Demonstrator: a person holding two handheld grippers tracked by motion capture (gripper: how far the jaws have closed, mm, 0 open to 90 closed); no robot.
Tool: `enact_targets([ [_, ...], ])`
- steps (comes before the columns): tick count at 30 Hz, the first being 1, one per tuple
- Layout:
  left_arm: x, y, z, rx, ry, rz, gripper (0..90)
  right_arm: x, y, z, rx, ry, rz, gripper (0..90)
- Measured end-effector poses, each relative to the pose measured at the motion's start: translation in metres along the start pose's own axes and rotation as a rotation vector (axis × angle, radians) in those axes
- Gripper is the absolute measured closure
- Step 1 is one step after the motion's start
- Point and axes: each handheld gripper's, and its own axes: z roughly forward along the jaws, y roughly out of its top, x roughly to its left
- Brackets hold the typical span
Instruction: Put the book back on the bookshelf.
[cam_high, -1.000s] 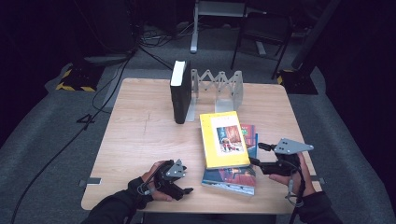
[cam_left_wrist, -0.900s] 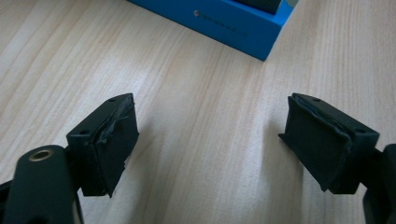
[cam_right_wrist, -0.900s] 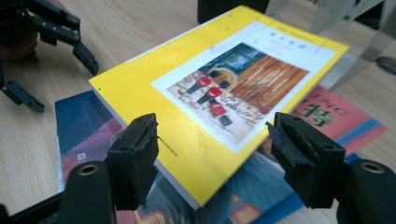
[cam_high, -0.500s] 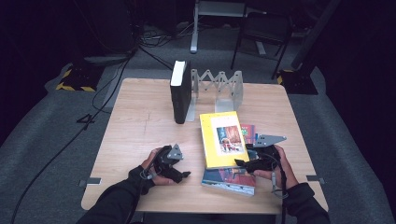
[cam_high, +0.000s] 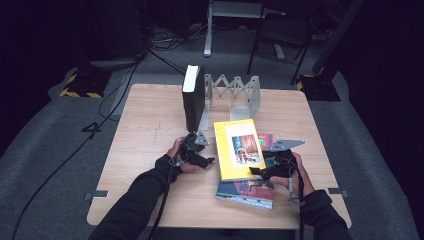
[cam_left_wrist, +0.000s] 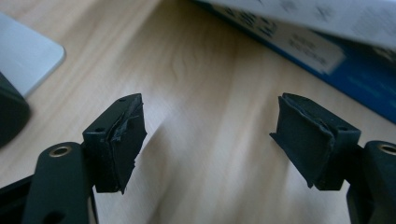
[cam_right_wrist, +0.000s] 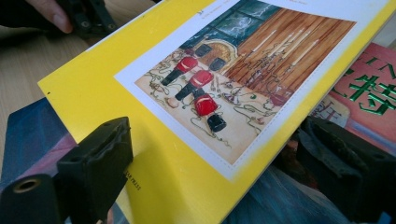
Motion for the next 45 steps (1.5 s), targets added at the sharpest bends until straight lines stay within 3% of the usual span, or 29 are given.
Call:
enact_targets([
  [2, 0.005, 0.003, 0.002, -0.019, -0.005, -0.034, 25.2, 0.000, -0.001, -0.002, 0.001, 0.001, -0.006, 14.0],
  [6, 0.013, 0.008, 0.003, -0.051, 0.019, -0.051, 25.5, 0.001, -0.002, -0.004, -0.001, 0.001, -0.012, 15.8],
  [8, 0.019, 0.012, 0.003, -0.077, 0.010, -0.094, 25.5, 0.001, -0.002, -0.006, 0.000, 0.004, -0.019, 18.1],
  [11, 0.017, 0.017, 0.004, -0.076, 0.025, -0.071, 25.9, 0.003, -0.004, -0.009, -0.001, 0.002, -0.031, 20.7],
  [15, 0.012, 0.020, 0.005, -0.064, 0.015, -0.057, 36.2, 0.006, -0.005, -0.012, 0.000, -0.001, -0.041, 22.5],
  [17, 0.010, 0.022, 0.003, -0.065, -0.003, -0.041, 38.3, 0.007, -0.006, -0.013, 0.004, 0.003, -0.041, 22.4],
  [18, 0.007, 0.024, 0.002, -0.066, -0.040, -0.017, 42.0, 0.008, -0.008, -0.014, 0.007, 0.007, -0.041, 22.4],
  [19, 0.007, 0.024, 0.002, -0.066, -0.040, -0.017, 48.0, 0.008, -0.008, -0.014, 0.007, 0.007, -0.041, 22.4],
  [23, -0.003, 0.026, -0.001, -0.071, -0.080, 0.012, 49.5, 0.019, -0.018, -0.025, 0.011, 0.022, -0.045, 21.8],
  [25, -0.010, 0.028, -0.004, -0.059, -0.055, 0.048, 49.9, 0.025, -0.022, -0.031, 0.028, 0.025, -0.060, 21.7],
  [27, -0.015, 0.028, -0.009, -0.061, -0.064, 0.063, 51.6, 0.032, -0.026, -0.037, 0.040, 0.039, -0.076, 23.1],
  [28, -0.017, 0.027, -0.011, -0.063, -0.074, 0.063, 51.4, 0.037, -0.029, -0.038, 0.065, 0.019, -0.106, 21.5],
  [30, -0.023, 0.026, -0.013, -0.053, -0.045, 0.078, 50.0, 0.047, -0.036, -0.039, 0.085, -0.017, -0.147, 21.2],
  [33, -0.026, 0.023, -0.014, -0.039, -0.036, 0.079, 47.7, 0.045, -0.037, -0.045, 0.066, 0.022, -0.103, 24.6],
  [37, -0.025, 0.020, -0.011, -0.030, -0.022, 0.082, 41.7, 0.035, -0.031, -0.058, 0.034, 0.061, -0.084, 28.9],
  [39, -0.024, 0.021, -0.011, -0.030, -0.014, 0.089, 38.1, 0.034, -0.027, -0.065, 0.027, 0.007, -0.090, 31.2],
  [41, -0.022, 0.020, -0.009, -0.036, -0.012, 0.084, 38.1, 0.031, -0.022, -0.066, 0.006, -0.029, -0.067, 31.9],
  [45, -0.020, 0.020, -0.006, -0.038, -0.016, 0.067, 37.0, 0.028, -0.014, -0.052, 0.041, -0.020, -0.089, 32.8],
])
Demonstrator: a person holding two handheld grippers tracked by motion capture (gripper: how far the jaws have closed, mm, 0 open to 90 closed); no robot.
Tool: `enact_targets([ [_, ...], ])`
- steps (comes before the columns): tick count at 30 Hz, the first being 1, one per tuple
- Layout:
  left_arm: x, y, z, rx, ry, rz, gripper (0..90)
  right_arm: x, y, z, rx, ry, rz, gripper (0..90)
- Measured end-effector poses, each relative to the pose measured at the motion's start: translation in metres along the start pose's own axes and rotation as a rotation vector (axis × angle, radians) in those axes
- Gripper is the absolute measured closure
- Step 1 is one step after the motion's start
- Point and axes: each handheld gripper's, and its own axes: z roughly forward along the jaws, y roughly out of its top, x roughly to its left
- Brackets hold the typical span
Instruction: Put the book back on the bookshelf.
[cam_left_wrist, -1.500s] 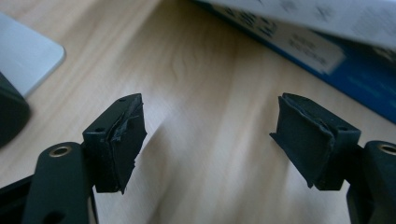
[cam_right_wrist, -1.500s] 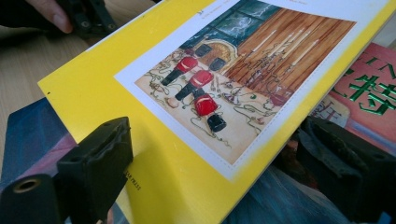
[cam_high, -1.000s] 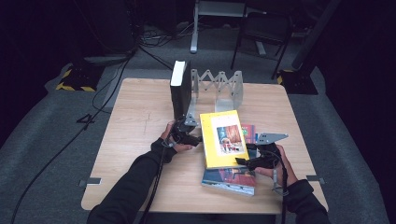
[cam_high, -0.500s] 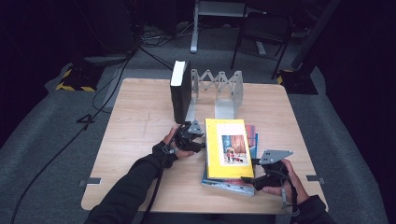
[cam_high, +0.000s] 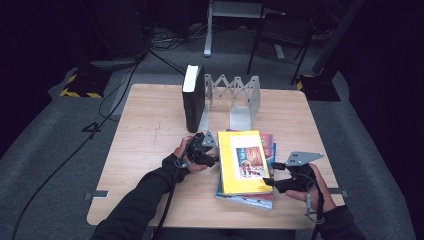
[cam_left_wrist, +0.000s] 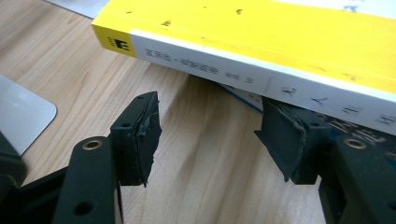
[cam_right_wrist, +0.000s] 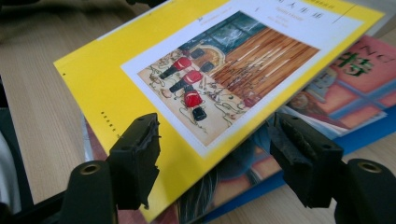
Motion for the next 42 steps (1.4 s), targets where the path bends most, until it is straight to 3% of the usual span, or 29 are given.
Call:
enact_targets([
  [2, 0.000, 0.000, 0.000, 0.000, 0.009, 0.000, 36.0, -0.004, 0.002, 0.012, 0.043, 0.034, -0.002, 31.4],
  [9, 0.000, 0.000, 0.001, -0.006, 0.020, -0.012, 33.2, -0.021, 0.004, 0.023, 0.070, 0.088, 0.080, 22.2],
  [15, 0.003, 0.000, 0.002, -0.016, 0.017, -0.021, 33.9, -0.029, 0.014, 0.034, 0.097, 0.111, 0.078, 17.9],
  [18, 0.005, 0.002, 0.002, -0.031, -0.004, -0.038, 40.5, -0.030, 0.018, 0.038, 0.094, 0.113, 0.065, 17.4],
  [22, 0.010, 0.005, -0.001, -0.071, -0.033, -0.067, 46.9, -0.033, 0.015, 0.039, 0.024, 0.130, 0.090, 26.1],
  [27, 0.011, 0.006, 0.000, -0.052, -0.035, -0.055, 47.3, -0.034, 0.017, 0.036, -0.019, 0.152, 0.090, 27.4],
  [29, 0.011, 0.005, 0.001, -0.049, -0.034, -0.058, 47.3, -0.034, 0.018, 0.035, -0.044, 0.143, 0.085, 33.4],
  [31, 0.011, 0.005, 0.001, -0.051, -0.034, -0.059, 47.0, -0.036, 0.018, 0.034, -0.074, 0.164, 0.099, 40.0],
  [37, 0.012, 0.005, 0.001, -0.040, -0.028, -0.055, 47.3, -0.043, 0.022, 0.040, -0.073, 0.199, 0.117, 48.0],
  [42, 0.012, 0.005, 0.001, -0.046, -0.029, -0.059, 48.2, -0.045, 0.023, 0.040, -0.106, 0.201, 0.132, 63.2],
])
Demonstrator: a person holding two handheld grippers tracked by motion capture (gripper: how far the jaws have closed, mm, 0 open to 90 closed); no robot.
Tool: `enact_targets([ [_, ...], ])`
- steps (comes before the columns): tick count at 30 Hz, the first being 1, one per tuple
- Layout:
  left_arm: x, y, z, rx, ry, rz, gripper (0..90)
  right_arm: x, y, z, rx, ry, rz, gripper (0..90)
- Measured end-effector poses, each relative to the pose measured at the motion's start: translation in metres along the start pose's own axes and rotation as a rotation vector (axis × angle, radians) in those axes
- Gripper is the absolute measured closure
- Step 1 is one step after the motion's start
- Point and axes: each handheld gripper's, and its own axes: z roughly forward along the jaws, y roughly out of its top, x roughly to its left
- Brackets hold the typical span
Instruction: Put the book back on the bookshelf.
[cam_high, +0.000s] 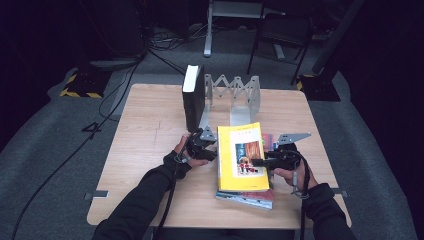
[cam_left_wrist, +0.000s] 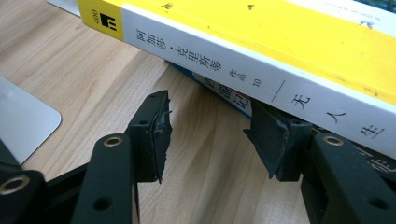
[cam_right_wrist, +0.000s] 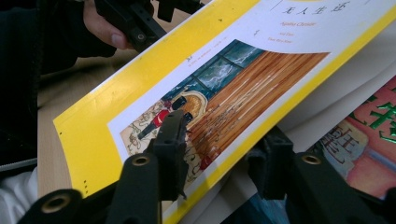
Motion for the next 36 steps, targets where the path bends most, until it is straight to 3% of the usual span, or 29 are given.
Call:
enact_targets([
  [5, -0.004, 0.002, -0.003, -0.021, 0.011, 0.010, 49.2, 0.005, 0.000, -0.008, -0.047, 0.008, -0.037, 76.6],
  [7, -0.008, 0.004, -0.007, -0.049, 0.025, 0.034, 53.2, 0.010, 0.000, -0.012, -0.069, 0.005, -0.072, 78.6],
  [10, -0.010, 0.007, -0.012, -0.078, 0.012, 0.029, 53.4, 0.017, -0.003, -0.020, -0.110, -0.005, -0.120, 79.8],
  [13, -0.009, 0.011, -0.015, -0.121, -0.029, 0.006, 52.0, 0.022, -0.007, -0.025, -0.145, -0.010, -0.162, 79.8],
  [18, -0.003, 0.021, -0.023, -0.159, -0.046, -0.043, 49.3, 0.032, -0.010, -0.032, -0.194, -0.037, -0.225, 80.0],
  [21, 0.003, 0.030, -0.033, -0.197, -0.097, -0.073, 49.1, 0.039, -0.008, -0.036, -0.236, -0.062, -0.271, 80.7],
  [24, 0.000, 0.044, -0.048, -0.194, -0.077, -0.007, 52.1, 0.043, -0.005, -0.041, -0.285, -0.092, -0.298, 81.2],
  [26, -0.001, 0.052, -0.056, -0.195, -0.082, 0.020, 54.4, 0.043, -0.001, -0.045, -0.309, -0.074, -0.301, 79.5],
  [30, -0.009, 0.065, -0.060, -0.213, -0.104, 0.088, 67.3, 0.044, 0.008, -0.044, -0.302, -0.052, -0.309, 66.1],
  [32, -0.012, 0.069, -0.060, -0.232, -0.104, 0.093, 73.3, 0.047, 0.013, -0.039, -0.266, -0.060, -0.328, 69.2],
  [33, -0.013, 0.069, -0.059, -0.237, -0.099, 0.084, 73.4, 0.050, 0.015, -0.036, -0.238, -0.090, -0.342, 72.1],
  [36, -0.010, 0.069, -0.061, -0.252, -0.123, 0.078, 73.3, 0.050, 0.015, -0.036, -0.243, -0.089, -0.337, 81.0],
])
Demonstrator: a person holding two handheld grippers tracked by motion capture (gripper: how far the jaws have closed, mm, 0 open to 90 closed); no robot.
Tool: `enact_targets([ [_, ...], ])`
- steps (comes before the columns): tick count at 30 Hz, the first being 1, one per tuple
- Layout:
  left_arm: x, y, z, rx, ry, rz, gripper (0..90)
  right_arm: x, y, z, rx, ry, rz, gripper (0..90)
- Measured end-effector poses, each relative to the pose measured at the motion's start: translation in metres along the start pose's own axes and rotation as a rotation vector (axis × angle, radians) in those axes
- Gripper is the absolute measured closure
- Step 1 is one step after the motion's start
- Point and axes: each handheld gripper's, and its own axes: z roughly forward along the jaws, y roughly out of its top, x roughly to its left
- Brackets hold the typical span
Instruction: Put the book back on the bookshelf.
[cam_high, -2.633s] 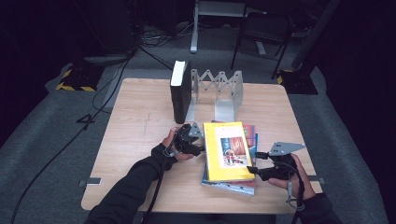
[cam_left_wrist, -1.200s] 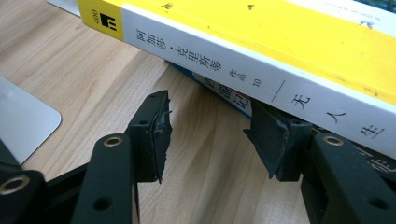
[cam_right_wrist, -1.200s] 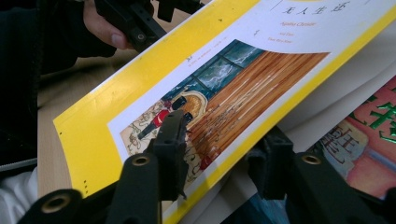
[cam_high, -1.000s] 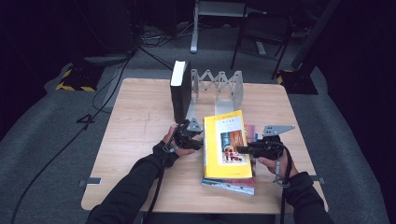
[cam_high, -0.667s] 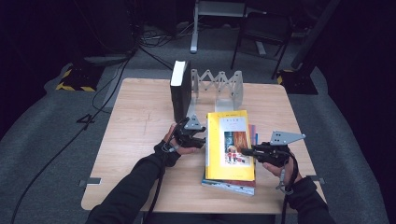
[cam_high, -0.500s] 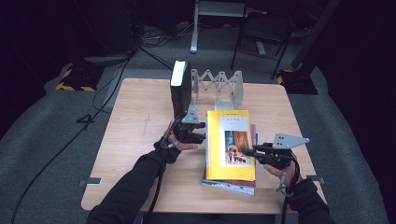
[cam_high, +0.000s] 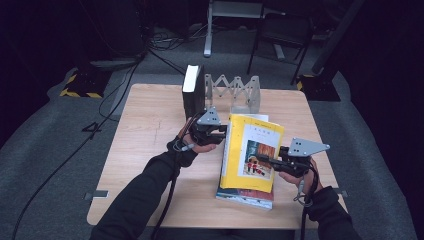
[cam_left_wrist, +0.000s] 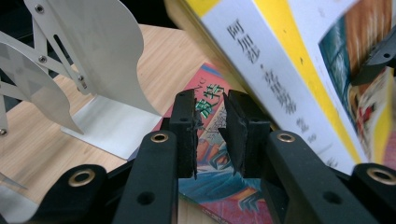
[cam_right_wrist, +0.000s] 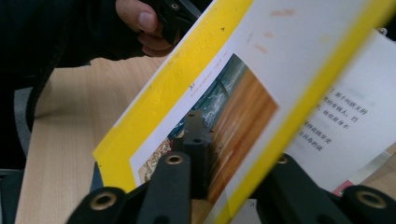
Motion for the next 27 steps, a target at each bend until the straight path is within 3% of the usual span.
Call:
enact_targets([
  [6, -0.004, 0.002, -0.007, 0.021, 0.053, 0.024, 65.9, 0.008, -0.001, 0.000, -0.005, -0.027, -0.025, 85.5],
  [10, -0.016, -0.004, -0.020, 0.025, 0.115, 0.036, 57.2, 0.020, -0.001, -0.001, -0.015, -0.061, -0.073, 86.2],
  [15, -0.031, -0.016, -0.033, 0.059, 0.137, 0.048, 48.0, 0.029, -0.001, -0.005, -0.021, -0.090, -0.103, 86.3],
  [18, -0.045, -0.029, -0.037, 0.086, 0.086, 0.055, 42.4, 0.031, -0.004, -0.008, -0.035, -0.104, -0.098, 86.3],
  [21, -0.053, -0.035, -0.038, 0.106, 0.070, 0.062, 39.2, 0.031, -0.005, -0.008, -0.036, -0.109, -0.096, 86.2],
  [22, -0.062, -0.041, -0.036, 0.125, 0.028, 0.048, 35.4, 0.032, -0.005, -0.008, -0.038, -0.112, -0.101, 86.2],
  [25, -0.070, -0.046, -0.033, 0.150, -0.006, 0.044, 32.0, 0.033, -0.006, -0.009, -0.039, -0.117, -0.108, 86.1],
  [27, -0.079, -0.052, -0.028, 0.155, -0.057, 0.035, 30.5, 0.034, -0.006, -0.009, -0.043, -0.120, -0.108, 86.1],
])
